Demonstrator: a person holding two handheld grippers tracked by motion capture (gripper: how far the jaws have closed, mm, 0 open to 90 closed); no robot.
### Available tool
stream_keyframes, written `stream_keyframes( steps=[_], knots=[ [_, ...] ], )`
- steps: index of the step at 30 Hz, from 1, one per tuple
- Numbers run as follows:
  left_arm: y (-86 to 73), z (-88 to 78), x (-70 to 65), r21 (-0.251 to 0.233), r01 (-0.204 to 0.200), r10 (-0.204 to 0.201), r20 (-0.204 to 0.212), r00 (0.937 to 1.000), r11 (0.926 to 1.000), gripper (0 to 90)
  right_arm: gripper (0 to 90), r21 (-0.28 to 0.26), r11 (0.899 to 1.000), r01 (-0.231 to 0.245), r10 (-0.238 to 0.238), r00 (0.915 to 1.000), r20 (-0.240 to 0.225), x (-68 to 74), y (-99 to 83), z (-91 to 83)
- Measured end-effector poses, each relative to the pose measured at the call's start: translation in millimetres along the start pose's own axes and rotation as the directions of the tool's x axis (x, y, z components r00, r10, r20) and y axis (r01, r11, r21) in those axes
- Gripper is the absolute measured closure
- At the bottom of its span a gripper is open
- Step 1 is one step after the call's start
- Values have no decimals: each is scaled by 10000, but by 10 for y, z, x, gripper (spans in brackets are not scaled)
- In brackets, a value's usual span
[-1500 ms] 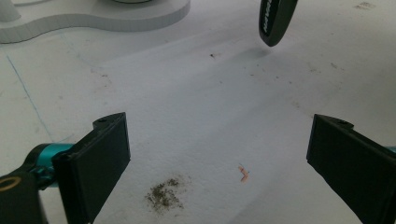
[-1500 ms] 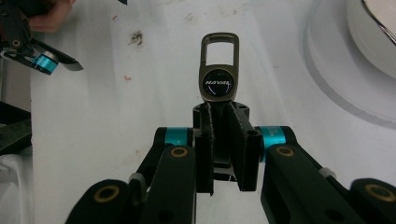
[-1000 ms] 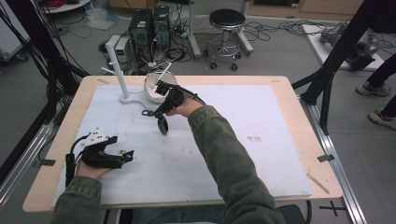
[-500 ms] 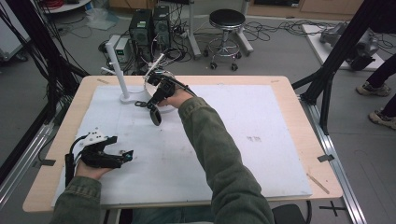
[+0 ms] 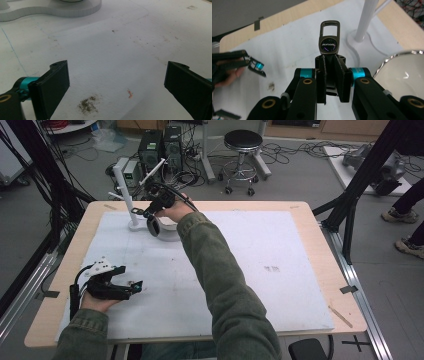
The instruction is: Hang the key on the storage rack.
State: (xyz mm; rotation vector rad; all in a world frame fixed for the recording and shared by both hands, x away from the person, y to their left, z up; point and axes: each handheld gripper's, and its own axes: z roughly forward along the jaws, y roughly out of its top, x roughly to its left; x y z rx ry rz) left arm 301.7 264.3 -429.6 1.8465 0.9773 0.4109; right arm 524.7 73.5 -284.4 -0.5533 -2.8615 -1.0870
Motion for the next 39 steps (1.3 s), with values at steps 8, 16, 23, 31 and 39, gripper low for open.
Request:
stream_keyframes(
  steps=[8,16,23,31,39],
  knots=[
    [1,-9,24,-35,62,-62,8,10000,10000,65,808,-723,9973,85,-57,9992,383,43,206,59],
    [2,-9,47,-154,281,-282,-31,9996,9995,66,808,-1372,9905,-22,86,9989,459,35,274,17],
    [0,-1,59,-131,327,-328,-64,9994,9994,65,808,-1537,9881,79,11,9983,579,16,280,-29],
    [2,-2,64,-135,313,-315,-101,9995,9994,66,808,-2325,9725,150,-2,9980,634,1,305,-86],
    [2,-7,71,-185,346,-349,-112,9993,9992,66,808,-2662,9639,0,150,9984,544,11,394,-43]
  ],
)
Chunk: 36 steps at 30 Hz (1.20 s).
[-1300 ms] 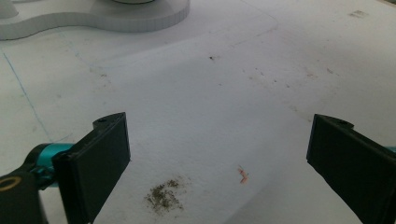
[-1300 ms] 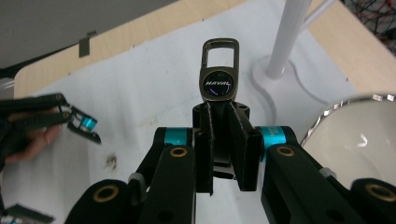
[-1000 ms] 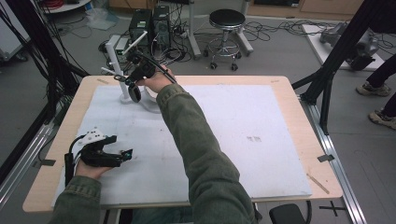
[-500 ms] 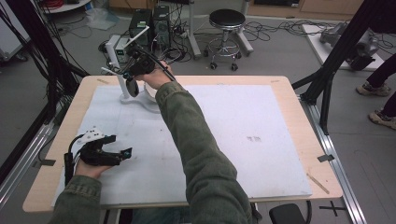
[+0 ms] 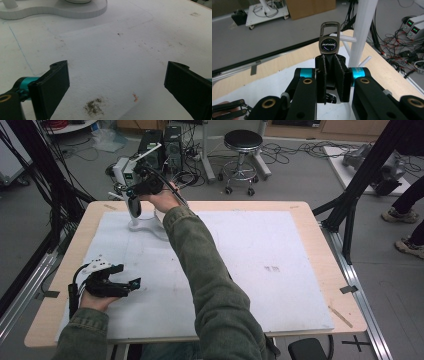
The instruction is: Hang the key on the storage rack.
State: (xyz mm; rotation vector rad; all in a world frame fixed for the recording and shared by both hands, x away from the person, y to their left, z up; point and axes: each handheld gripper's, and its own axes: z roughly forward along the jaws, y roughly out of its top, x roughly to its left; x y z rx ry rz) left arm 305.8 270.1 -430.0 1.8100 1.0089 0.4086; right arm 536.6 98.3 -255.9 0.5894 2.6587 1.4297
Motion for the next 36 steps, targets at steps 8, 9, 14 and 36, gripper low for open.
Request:
stream_keyframes(
  steps=[8,9,14,36],
  knots=[
    [-4,9,2,64,-6,5,65,10000,10000,66,802,342,9994,-100,84,9989,459,-20,-39,124],
    [-4,9,4,62,0,0,64,10000,10000,66,801,310,9995,-95,79,9987,506,-16,-39,131],
    [-4,6,4,9,61,-61,49,10000,10000,66,782,528,9986,-44,17,9987,518,-22,-61,161],
    [1,-4,0,29,-60,60,-1,10000,10000,66,27,980,9904,-980,942,9946,428,-46,-415,-41]
  ],
)
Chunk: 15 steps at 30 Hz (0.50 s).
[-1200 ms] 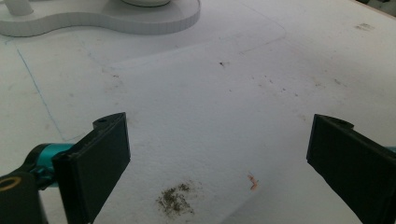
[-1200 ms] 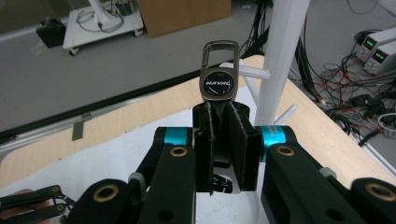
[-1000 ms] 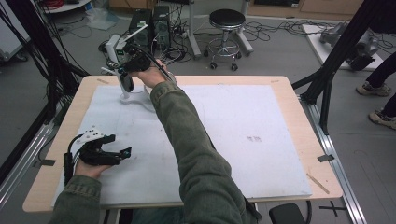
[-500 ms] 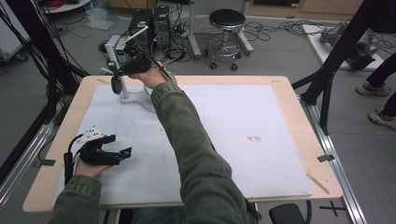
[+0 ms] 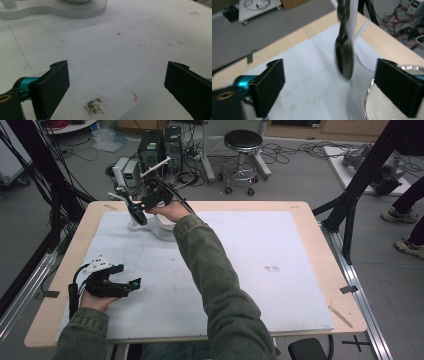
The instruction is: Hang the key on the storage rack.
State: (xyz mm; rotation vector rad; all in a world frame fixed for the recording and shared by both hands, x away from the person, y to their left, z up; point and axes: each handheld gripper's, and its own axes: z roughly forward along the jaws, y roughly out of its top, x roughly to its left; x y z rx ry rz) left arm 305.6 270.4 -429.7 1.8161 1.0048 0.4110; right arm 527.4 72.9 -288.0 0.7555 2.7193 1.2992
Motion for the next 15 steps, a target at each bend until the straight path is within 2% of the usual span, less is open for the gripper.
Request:
stream_keyframes(
  steps=[2,6,10,15],
  knots=[
    [1,-5,6,-11,47,-47,-5,10000,10000,65,7,296,9995,88,-95,9997,219,2,-47,-12],
    [0,0,6,-4,39,-39,-61,10000,10000,66,7,153,9999,76,-80,9996,269,4,-135,-103],
    [0,2,1,5,4,-4,-88,10000,10000,66,6,195,9998,98,-111,9979,641,-18,-229,-191],
    [-3,7,-11,119,-98,98,-29,9999,9999,66,5,72,9999,118,-123,9978,650,-28,-344,-304]
  ],
)
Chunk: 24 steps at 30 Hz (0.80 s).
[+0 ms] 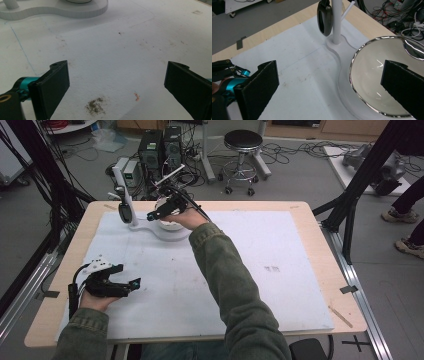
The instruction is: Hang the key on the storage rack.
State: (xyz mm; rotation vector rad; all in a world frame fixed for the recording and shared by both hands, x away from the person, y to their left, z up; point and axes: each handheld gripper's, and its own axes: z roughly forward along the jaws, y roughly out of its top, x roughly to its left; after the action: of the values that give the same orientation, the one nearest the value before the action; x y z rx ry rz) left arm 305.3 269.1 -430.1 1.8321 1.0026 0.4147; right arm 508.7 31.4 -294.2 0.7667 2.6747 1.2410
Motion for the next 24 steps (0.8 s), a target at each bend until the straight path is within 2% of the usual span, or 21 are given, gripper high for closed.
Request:
stream_keyframes(
  steps=[4,13,16,24],
  knots=[
    [-3,7,-13,99,-123,123,8,9999,9999,66,5,-56,10000,-70,70,10000,53,-23,-104,-96],
    [-4,12,-12,88,-109,109,19,9999,9999,66,5,-338,9990,-303,310,9993,190,-147,-317,-327],
    [-5,17,-19,125,-172,172,-13,9999,9998,65,5,-497,9982,-329,344,9990,289,-197,-434,-425],
    [-5,17,-34,227,-217,217,2,9998,9995,66,5,-490,9970,-591,620,9962,614,-337,-783,-658]
  ],
)
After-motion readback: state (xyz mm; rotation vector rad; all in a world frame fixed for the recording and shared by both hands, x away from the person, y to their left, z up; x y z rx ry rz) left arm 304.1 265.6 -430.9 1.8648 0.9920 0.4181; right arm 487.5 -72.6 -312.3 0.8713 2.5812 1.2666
